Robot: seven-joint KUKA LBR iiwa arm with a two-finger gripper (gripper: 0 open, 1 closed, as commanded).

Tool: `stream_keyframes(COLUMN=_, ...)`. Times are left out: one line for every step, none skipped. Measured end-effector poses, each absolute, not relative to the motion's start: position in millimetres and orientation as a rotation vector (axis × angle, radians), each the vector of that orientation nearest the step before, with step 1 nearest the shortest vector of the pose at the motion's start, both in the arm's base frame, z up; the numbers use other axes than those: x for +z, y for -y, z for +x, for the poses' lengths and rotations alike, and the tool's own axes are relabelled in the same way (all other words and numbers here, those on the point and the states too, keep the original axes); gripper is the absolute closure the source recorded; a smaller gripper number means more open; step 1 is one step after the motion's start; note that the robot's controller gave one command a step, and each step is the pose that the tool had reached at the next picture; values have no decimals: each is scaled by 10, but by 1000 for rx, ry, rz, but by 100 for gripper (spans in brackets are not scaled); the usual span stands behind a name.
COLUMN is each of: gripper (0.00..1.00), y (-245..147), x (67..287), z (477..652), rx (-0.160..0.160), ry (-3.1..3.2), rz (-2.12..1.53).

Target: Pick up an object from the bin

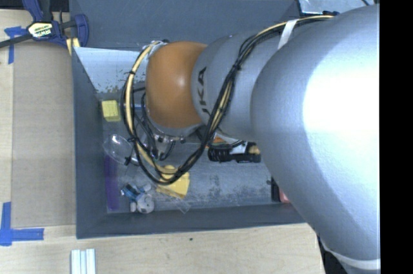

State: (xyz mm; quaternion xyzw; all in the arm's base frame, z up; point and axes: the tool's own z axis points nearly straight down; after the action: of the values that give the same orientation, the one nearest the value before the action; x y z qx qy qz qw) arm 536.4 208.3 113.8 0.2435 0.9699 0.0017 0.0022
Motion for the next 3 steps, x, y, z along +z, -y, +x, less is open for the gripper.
stream_keyframes(gripper=0, y=-1982, x=676, z=5319, rx=11, ry=-2963, rz=1012)
stream_keyframes(gripper=100, y=-2275, x=710, z=5406, rx=17, ry=-2893, rz=1196)
stream_keyframes(gripper=100, y=-2275, x=711, z=5406, rx=17, ry=-2893, rz=1197)
